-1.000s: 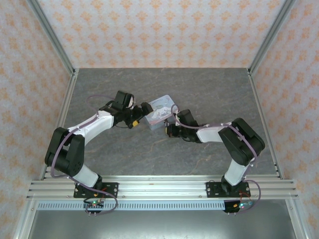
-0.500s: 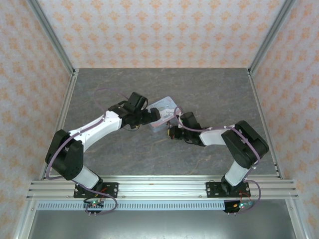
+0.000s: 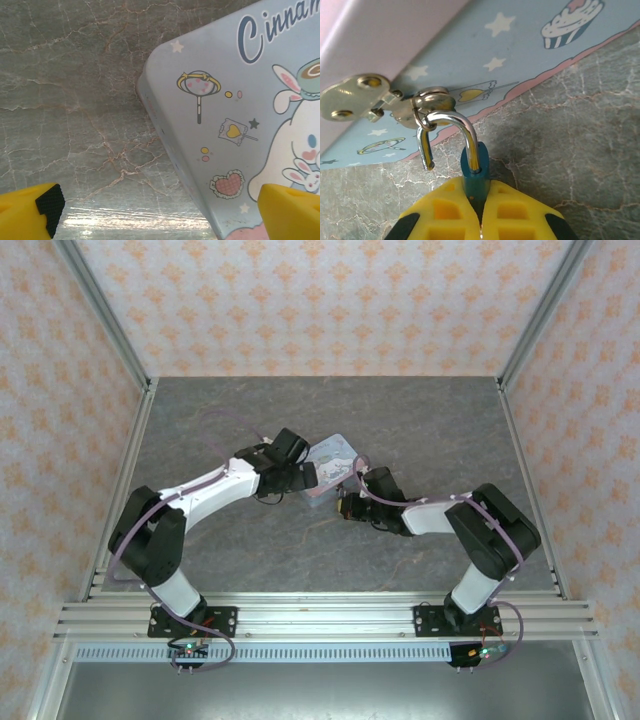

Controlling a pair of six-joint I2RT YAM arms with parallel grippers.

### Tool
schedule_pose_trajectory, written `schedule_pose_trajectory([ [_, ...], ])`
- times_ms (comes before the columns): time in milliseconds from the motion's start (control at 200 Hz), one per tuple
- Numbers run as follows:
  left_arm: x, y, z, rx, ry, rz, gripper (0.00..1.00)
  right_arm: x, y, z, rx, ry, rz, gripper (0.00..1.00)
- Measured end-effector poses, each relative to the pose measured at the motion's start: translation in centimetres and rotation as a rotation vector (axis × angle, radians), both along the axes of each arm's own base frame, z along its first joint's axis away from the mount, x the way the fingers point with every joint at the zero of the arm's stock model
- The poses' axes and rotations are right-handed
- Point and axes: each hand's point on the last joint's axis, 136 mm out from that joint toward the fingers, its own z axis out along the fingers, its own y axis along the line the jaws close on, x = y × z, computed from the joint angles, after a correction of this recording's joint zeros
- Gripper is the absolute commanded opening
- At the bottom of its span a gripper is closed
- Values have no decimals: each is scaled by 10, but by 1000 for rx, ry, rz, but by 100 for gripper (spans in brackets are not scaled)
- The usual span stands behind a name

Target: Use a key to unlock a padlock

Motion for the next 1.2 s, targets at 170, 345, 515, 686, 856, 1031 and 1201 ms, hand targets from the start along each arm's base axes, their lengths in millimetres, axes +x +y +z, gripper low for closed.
schedule_pose_trajectory([
  [170,-2,2,-3,51,-2,-15,100,0,-2,1,5,8,-25,0],
  [345,-4,4,-7,81,2,-18,100,2,-7,2,-3,14,-60,0],
  [515,-3,4,-7,90,-1,-28,100,3,-10,5,-10,10,-84,0],
  [686,-2,2,-8,88,-6,-35,100,4,-12,5,-17,11,-98,0],
  [856,-1,2,-8,87,-10,-39,100,5,-13,6,-13,15,-109,0],
  [1031,1,0,-8,81,-13,-39,100,7,-13,7,4,29,-137,0],
  [1201,3,-2,-9,75,-19,-40,100,12,-12,10,42,39,-176,0],
])
